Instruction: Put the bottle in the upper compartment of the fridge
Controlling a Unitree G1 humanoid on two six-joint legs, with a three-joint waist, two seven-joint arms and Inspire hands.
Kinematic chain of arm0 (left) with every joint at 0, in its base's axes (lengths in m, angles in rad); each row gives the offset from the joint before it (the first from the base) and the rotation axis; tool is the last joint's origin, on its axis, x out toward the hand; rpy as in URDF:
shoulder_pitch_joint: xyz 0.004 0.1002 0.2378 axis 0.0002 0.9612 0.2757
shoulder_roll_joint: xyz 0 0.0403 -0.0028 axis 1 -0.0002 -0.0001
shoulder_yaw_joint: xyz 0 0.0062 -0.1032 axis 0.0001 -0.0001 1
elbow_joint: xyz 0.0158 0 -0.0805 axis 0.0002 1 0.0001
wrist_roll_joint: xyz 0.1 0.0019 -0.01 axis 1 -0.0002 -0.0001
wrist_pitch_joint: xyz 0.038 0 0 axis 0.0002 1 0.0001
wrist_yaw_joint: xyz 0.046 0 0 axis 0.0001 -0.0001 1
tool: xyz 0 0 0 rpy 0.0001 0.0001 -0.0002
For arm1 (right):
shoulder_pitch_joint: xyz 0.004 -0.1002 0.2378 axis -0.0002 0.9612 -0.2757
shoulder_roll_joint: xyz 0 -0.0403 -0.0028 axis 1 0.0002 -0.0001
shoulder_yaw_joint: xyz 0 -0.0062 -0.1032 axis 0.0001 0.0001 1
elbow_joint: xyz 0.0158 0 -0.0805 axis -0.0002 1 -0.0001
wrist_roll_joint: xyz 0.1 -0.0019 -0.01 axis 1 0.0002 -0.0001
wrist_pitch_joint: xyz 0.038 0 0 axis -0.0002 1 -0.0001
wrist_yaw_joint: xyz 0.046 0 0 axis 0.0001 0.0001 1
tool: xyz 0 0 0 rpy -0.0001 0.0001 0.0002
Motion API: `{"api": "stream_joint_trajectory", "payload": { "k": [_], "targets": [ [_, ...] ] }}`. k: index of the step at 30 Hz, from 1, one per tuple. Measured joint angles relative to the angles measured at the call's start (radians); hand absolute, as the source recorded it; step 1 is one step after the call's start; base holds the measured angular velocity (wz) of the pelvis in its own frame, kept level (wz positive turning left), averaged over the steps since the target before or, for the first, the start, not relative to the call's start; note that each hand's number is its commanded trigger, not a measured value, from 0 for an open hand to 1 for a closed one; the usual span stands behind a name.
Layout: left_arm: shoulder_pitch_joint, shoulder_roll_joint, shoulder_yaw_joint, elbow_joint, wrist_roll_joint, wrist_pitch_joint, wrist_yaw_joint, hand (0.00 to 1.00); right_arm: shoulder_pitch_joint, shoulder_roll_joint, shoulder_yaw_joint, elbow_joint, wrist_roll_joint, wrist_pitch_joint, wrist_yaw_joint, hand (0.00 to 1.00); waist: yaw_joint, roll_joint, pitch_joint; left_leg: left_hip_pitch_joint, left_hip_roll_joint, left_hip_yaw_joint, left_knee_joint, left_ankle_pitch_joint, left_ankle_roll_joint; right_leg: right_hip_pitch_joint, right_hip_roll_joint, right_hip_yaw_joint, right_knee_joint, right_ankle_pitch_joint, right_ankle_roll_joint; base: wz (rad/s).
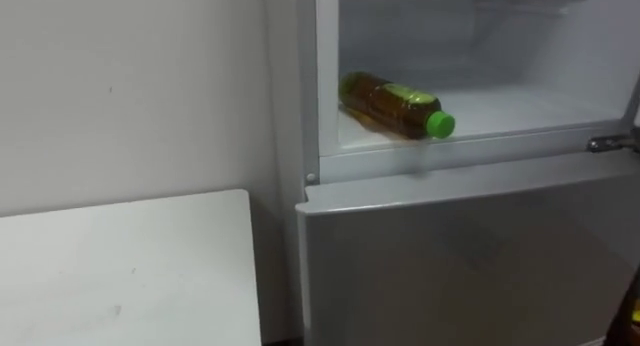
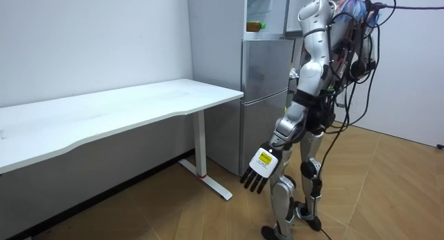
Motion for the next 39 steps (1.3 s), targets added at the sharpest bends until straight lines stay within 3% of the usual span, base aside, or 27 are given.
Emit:
{"api": "stream_joint_trajectory", "payload": {
  "k": [4,9,17,26,31,39],
  "targets": [
    [-0.002,-0.001,0.021,-0.001,0.001,-0.004,0.016,0.0,-0.023,-0.002,-0.08,-0.135,-0.034,-0.024,-0.223,0.0,-0.015,-0.014,0.004,0.015,-0.008,0.001,-0.014,0.0,0.0,0.0,-0.009,0.001,0.02,-0.012,0.003,-0.01],
    [-0.002,-0.002,0.021,-0.027,0.001,-0.022,0.021,0.0,-0.068,-0.012,-0.12,-0.311,-0.15,-0.096,-0.442,0.0,-0.014,-0.026,0.0086,0.015,-0.011,0.002,-0.024,0.0,0.001,-0.003,-0.01,0.0,0.017,-0.015,0.006,0.0],
    [-0.003,0.0,0.023,0.035,0.02,-0.044,-0.004,0.0,-0.132,-0.037,-0.181,-0.479,-0.356,-0.14,-0.647,0.0,-0.01,-0.031,0.0064,0.013,-0.016,-0.001,-0.03,0.0,0.001,0.001,-0.011,-0.007,0.005,-0.016,0.009,0.0],
    [-0.008,-0.001,0.023,0.036,0.069,-0.039,-0.012,0.0,-0.184,-0.047,-0.175,-0.648,-0.374,-0.141,-0.692,0.0,0.005,-0.024,0.009,0.007,-0.017,-0.001,-0.028,0.0,0.001,-0.006,-0.011,-0.001,0.001,-0.019,0.011,0.0],
    [-0.018,-0.001,0.023,0.038,0.089,-0.038,-0.021,0.0,-0.204,-0.076,-0.143,-0.683,-0.403,-0.141,-0.691,0.0,0.02,-0.024,0.0099,0.013,-0.017,-0.001,-0.028,0.0,0.001,-0.004,-0.013,-0.004,0.012,-0.022,0.01,0.0],
    [-0.026,-0.002,0.023,0.037,0.09,-0.036,-0.041,0.0,-0.271,-0.082,-0.132,-0.697,-0.508,-0.141,-0.644,0.0,0.034,-0.031,0.0104,-0.006,-0.018,-0.018,-0.012,0.0,0.001,-0.009,-0.018,-0.025,0.017,-0.029,0.01,0.06]
  ]
}}
